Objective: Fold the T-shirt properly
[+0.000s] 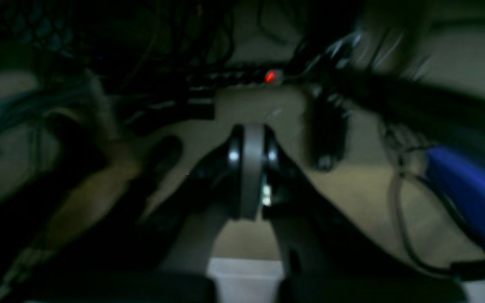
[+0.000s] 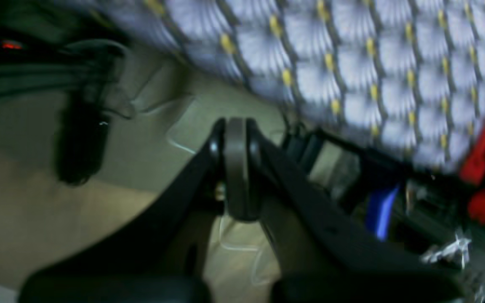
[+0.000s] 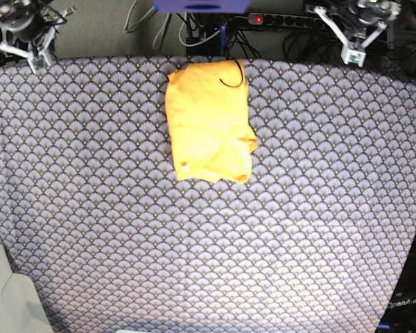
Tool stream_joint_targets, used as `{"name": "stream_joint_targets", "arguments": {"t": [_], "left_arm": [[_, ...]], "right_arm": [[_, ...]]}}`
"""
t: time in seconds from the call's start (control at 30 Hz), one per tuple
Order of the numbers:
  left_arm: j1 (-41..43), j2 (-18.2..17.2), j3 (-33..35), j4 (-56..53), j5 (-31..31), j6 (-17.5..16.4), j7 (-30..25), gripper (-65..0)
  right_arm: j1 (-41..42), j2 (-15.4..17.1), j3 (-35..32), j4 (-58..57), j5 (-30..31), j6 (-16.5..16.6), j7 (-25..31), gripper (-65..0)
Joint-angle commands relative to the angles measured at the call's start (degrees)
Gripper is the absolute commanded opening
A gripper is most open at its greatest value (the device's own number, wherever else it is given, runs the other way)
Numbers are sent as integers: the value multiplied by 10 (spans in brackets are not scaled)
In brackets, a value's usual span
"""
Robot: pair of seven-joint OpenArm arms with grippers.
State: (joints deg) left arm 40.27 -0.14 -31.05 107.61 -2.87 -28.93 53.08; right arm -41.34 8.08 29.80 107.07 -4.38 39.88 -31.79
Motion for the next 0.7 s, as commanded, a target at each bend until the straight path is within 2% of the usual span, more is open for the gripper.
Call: {"name": "stream_joint_targets", "arguments": {"t": [0.0, 0.1, 0.23, 0.47, 0.57, 0.67], "left_arm": [[7, 9, -3, -9, 27, -14, -23, -650], [6, 45, -3, -70, 110, -40, -101, -650], [-10, 75, -3, -176, 172, -47, -209, -650], [-46, 77, -3, -359, 180, -41, -334, -650], [-71, 75, -20, -446, 180, -40, -381, -650], [-107, 75, -56, -532, 181, -40, -430, -650]], "right_arm": [[-2, -10, 16, -7, -23, 1, 19, -650], [13, -47, 63, -68, -69, 1, 70, -650], [53, -76, 140, -185, -130, 1, 151, -650], [121, -74, 244, -422, -219, 1, 332, -650], [157, -57, 292, -534, -269, 1, 397, -650], [194, -28, 338, -641, -308, 1, 439, -650]]}}
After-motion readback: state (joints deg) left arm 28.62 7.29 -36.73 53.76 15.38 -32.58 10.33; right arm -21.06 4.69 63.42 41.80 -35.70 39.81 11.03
